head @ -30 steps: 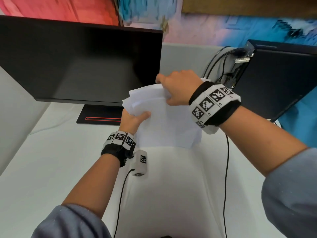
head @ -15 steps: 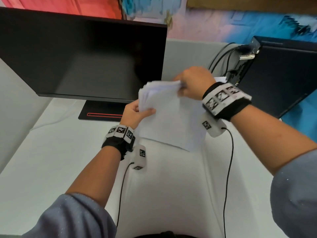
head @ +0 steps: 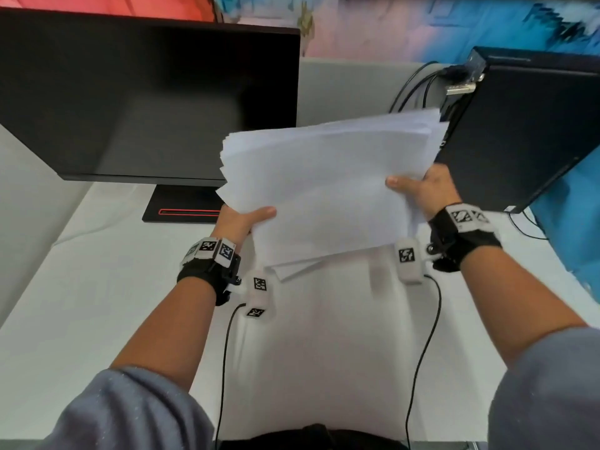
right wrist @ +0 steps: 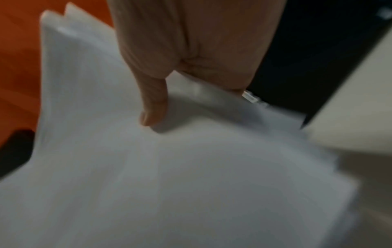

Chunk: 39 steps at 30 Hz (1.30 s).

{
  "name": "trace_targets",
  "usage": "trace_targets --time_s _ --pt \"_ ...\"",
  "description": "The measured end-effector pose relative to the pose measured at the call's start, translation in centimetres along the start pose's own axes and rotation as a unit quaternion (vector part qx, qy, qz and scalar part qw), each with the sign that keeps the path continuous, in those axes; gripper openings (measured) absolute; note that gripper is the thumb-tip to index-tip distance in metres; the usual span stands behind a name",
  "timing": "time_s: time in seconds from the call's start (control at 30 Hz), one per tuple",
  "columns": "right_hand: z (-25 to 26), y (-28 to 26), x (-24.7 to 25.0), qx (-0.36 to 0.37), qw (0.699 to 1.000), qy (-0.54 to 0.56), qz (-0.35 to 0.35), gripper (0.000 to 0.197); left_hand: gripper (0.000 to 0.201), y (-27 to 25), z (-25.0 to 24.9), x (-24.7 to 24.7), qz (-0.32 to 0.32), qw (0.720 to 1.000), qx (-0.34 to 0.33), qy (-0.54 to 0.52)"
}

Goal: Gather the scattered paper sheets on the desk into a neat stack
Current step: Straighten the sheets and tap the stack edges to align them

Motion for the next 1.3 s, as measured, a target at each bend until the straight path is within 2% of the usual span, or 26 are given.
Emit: trace_targets --time_s 0.07,0.2,0.4,0.53,0.6,0.7,0.8,0.9,1.17,1.3 --pt "-2.7 -1.1 -0.4 -0.036 0.999 0.021 -0.026 0.023 0.037 -0.2 -0.4 0.1 -0.062 0.995 -0.033 0.069" --pt "-6.6 -3.0 -1.4 -0.083 0.994 0.047 -0.050 0.039 0.033 -1.0 0.9 -0.7 -0.091 0.990 -0.058 0.093" --pt "-8.6 -3.8 -2.9 -0.140 0.985 0.094 -0.021 0.041 0.031 -1.4 3.2 -0.9 -0.091 0.995 -0.021 0.041" --pt "-8.6 -3.1 -2.7 -0.121 0.982 0.140 -0.035 0.055 0.030 -1.3 2.9 0.0 -0.076 0.997 -0.015 0.007" --pt "-8.2 -2.8 -2.6 -0.118 0.985 0.116 -0.041 0.047 0.030 -1.3 2.5 0.3 -0.064 0.996 -0.035 -0.054" --pt "-8.1 -2.6 -2.7 -0.112 0.990 0.075 -0.038 0.031 0.034 -1.2 2.7 1.3 -0.090 0.990 -0.028 -0.101" --pt "-8.3 -2.5 -2.7 -0.104 0.992 0.063 -0.040 0.031 0.024 -1.9 2.0 0.6 -0.094 0.994 -0.020 -0.059" --pt "-8.6 -2.5 -2.5 -0.102 0.992 0.058 -0.042 0.031 0.031 -2.5 0.4 -0.6 -0.108 0.993 -0.044 0.020" --pt "-8.5 -2.8 -2.1 -0.114 0.991 0.058 -0.030 0.030 0.043 -1.7 -2.3 -1.0 -0.020 0.990 -0.138 0.019" --pt "-8.6 -2.7 -2.2 -0.142 0.988 0.062 -0.007 0.035 0.055 -1.4 -0.6 0.0 -0.022 0.988 -0.148 -0.031"
Point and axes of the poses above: each hand's wrist, its own y-axis towards the middle knuckle, its own x-axis out of the back of the hand, z = x × y, the point moved 4 cm from there along y, towards the middle knuckle, and after that the axes turned 13 degrees about z, right-handed, at the moved point
